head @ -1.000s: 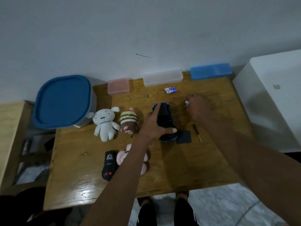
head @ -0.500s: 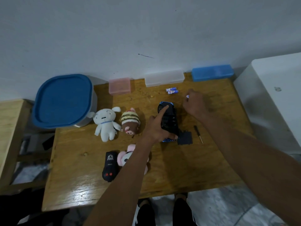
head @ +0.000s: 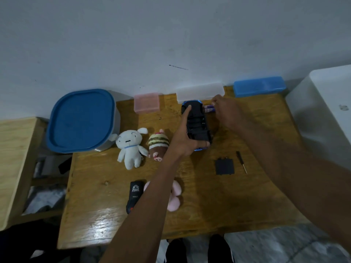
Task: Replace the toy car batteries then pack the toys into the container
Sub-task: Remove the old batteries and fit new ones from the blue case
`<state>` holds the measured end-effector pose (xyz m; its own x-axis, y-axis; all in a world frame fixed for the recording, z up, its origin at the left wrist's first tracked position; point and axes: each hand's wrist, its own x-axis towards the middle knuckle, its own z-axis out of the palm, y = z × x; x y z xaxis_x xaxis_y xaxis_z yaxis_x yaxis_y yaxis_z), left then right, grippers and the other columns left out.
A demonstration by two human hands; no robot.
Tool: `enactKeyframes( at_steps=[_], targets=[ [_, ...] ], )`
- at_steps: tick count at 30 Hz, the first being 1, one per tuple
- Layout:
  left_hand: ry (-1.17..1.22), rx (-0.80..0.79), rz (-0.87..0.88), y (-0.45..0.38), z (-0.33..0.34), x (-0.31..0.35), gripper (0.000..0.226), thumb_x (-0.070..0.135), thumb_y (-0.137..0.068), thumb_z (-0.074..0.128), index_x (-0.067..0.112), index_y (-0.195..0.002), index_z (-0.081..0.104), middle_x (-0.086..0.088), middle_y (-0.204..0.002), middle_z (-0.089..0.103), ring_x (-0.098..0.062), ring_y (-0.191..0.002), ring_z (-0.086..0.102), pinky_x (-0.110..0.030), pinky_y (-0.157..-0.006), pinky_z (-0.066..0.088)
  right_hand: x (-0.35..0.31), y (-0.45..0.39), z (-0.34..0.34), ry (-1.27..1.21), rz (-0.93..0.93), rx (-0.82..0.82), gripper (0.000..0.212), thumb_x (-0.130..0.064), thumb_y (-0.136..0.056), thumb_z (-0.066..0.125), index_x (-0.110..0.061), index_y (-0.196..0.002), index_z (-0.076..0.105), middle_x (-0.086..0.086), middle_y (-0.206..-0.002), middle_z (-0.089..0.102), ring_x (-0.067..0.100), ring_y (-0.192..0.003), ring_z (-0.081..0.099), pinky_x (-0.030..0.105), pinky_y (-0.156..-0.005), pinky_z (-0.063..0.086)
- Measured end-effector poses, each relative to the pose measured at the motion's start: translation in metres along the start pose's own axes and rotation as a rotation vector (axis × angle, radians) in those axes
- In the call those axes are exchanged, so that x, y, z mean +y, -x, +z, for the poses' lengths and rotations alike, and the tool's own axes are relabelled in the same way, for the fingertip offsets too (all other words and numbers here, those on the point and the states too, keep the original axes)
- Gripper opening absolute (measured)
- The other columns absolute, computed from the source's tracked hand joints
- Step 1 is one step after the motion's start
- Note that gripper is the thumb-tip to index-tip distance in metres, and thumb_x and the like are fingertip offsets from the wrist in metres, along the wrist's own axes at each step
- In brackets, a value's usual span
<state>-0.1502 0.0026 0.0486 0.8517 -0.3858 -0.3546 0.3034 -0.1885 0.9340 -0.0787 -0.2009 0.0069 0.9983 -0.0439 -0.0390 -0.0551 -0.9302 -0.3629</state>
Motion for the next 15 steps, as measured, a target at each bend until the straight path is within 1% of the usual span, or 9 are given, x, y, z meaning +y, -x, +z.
enactKeyframes(
  at_steps=[2,4,6,7,9,10,11,13,15],
  targets=[
    [0.002,0.029,0.014,-0.006,-0.006,0.005,0.123,-0.015,-0.069,0.082,0.026,-0.16,0.011,0.006,-0.14,0.046,-0.015,-0.127,0.051,-0.02,-0.089,0.056,0.0,-0.005,0.002,0.098,-0.126,0.006,0.031,-0.012,-0.101,0.05,-0.013,-0.131,0.054,0.016,-0.119,0.059,0.033,-0.098,0.058,0.035,-0.072,0.045],
    [0.004,0.036,0.027,-0.011,-0.01,0.007,0.122,-0.015,-0.07,0.082,0.026,-0.16,0.012,0.019,-0.13,0.047,-0.009,-0.121,0.053,-0.017,-0.089,0.054,0.001,-0.008,0.004,0.222,-0.22,-0.009,0.042,-0.02,-0.095,0.058,-0.02,-0.136,0.049,0.012,-0.121,0.054,0.031,-0.097,0.058,0.039,-0.074,0.052],
    [0.014,0.035,0.029,-0.015,-0.012,0.007,0.121,-0.016,-0.07,0.081,0.026,-0.16,0.012,0.024,-0.126,0.045,-0.004,-0.115,0.056,-0.02,-0.092,0.055,0.002,-0.012,0.007,0.31,-0.265,-0.044,0.043,-0.033,-0.091,0.063,-0.02,-0.131,0.054,0.011,-0.122,0.052,0.028,-0.097,0.056,0.043,-0.075,0.054],
    [0.016,0.037,0.031,-0.017,-0.013,0.005,0.121,-0.016,-0.071,0.08,0.027,-0.16,0.012,0.023,-0.126,0.045,-0.006,-0.118,0.056,-0.026,-0.096,0.055,0.001,-0.013,0.008,0.336,-0.278,-0.052,0.041,-0.037,-0.09,0.062,-0.017,-0.126,0.058,0.011,-0.123,0.052,0.027,-0.096,0.056,0.043,-0.077,0.054],
    [0.013,0.039,0.033,-0.02,-0.013,0.002,0.122,-0.015,-0.07,0.082,0.029,-0.16,0.012,0.021,-0.128,0.046,-0.016,-0.128,0.053,-0.038,-0.103,0.052,0.0,-0.014,0.007,0.36,-0.3,-0.054,0.043,-0.043,-0.091,0.052,-0.015,-0.122,0.06,0.012,-0.121,0.051,0.027,-0.094,0.055,0.044,-0.078,0.053],
    [0.01,0.043,0.027,-0.021,-0.013,0.001,0.123,-0.014,-0.069,0.082,0.03,-0.16,0.012,0.02,-0.128,0.046,-0.018,-0.131,0.051,-0.04,-0.103,0.052,0.0,-0.014,0.007,0.372,-0.313,-0.057,0.046,-0.045,-0.09,0.045,-0.016,-0.124,0.059,0.012,-0.119,0.051,0.026,-0.092,0.056,0.043,-0.076,0.053],
    [0.006,0.046,0.023,-0.022,-0.013,-0.001,0.123,-0.013,-0.069,0.083,0.031,-0.16,0.013,0.02,-0.129,0.046,-0.017,-0.131,0.05,-0.038,-0.102,0.053,0.0,-0.014,0.006,0.387,-0.329,-0.061,0.049,-0.046,-0.09,0.04,-0.017,-0.126,0.058,0.012,-0.117,0.051,0.026,-0.09,0.056,0.043,-0.074,0.053],
    [-0.007,0.051,0.018,-0.024,-0.013,-0.006,0.124,-0.01,-0.068,0.086,0.034,-0.16,0.014,0.019,-0.133,0.045,-0.016,-0.131,0.05,-0.035,-0.1,0.054,0.003,-0.013,0.006,0.409,-0.351,-0.087,0.052,-0.046,-0.093,0.033,-0.016,-0.13,0.055,0.013,-0.115,0.051,0.026,-0.088,0.056,0.042,-0.071,0.053],
    [-0.017,0.053,0.019,-0.025,-0.012,-0.007,0.125,-0.008,-0.066,0.088,0.035,-0.159,0.016,0.015,-0.139,0.044,-0.016,-0.132,0.05,-0.039,-0.101,0.054,0.004,-0.01,0.008,0.407,-0.358,-0.107,0.051,-0.043,-0.096,0.03,-0.014,-0.132,0.051,0.014,-0.115,0.051,0.027,-0.088,0.056,0.042,-0.071,0.054]
  ],
)
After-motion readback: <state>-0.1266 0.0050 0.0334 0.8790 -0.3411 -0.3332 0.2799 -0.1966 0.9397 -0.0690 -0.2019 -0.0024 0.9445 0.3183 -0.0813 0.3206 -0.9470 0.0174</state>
